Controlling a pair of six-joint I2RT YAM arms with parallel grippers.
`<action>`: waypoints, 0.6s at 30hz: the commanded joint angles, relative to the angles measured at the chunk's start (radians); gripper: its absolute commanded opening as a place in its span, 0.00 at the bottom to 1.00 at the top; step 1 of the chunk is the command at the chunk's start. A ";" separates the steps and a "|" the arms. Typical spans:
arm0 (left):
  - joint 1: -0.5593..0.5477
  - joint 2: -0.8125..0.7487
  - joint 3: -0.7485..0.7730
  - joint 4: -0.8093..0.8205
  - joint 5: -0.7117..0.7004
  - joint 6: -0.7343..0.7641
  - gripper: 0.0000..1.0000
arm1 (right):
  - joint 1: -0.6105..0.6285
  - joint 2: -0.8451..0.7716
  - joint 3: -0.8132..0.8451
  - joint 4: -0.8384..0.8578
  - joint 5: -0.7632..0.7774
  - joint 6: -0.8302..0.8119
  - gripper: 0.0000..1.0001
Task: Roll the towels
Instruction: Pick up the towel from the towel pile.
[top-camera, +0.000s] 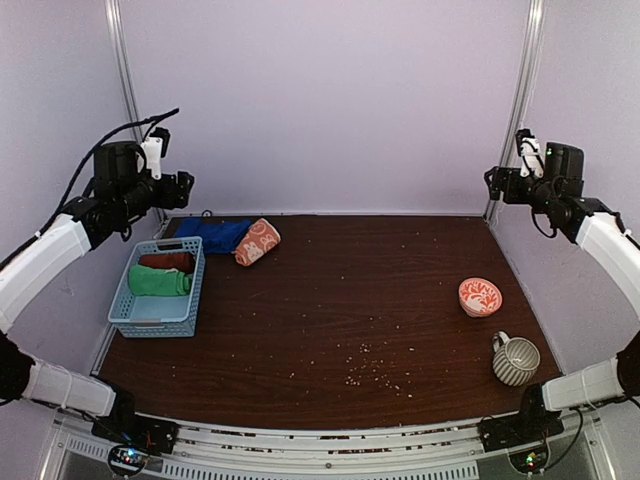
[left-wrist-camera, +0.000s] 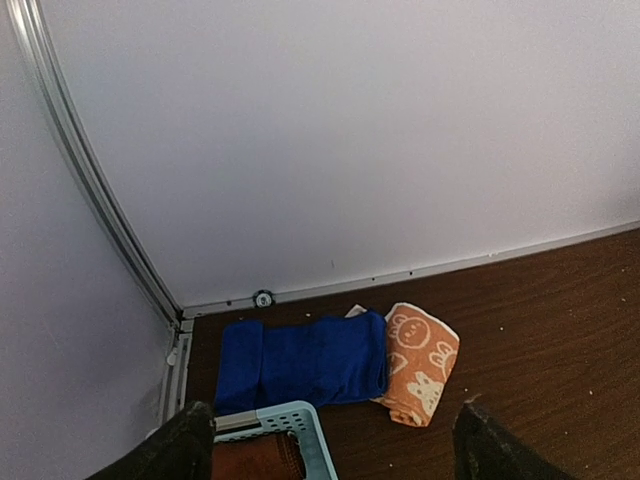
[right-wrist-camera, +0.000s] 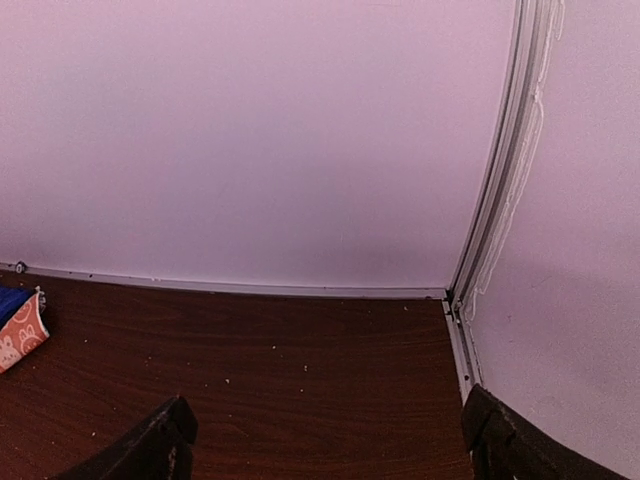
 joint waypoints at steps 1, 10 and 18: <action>-0.024 0.089 0.061 -0.062 0.063 -0.026 0.81 | -0.016 0.007 -0.050 -0.024 0.017 -0.069 0.97; -0.225 0.393 0.228 -0.188 0.059 -0.077 0.73 | -0.032 -0.051 -0.263 -0.001 -0.115 -0.128 1.00; -0.291 0.682 0.431 -0.259 0.114 -0.183 0.66 | -0.037 -0.035 -0.297 -0.004 -0.197 -0.128 1.00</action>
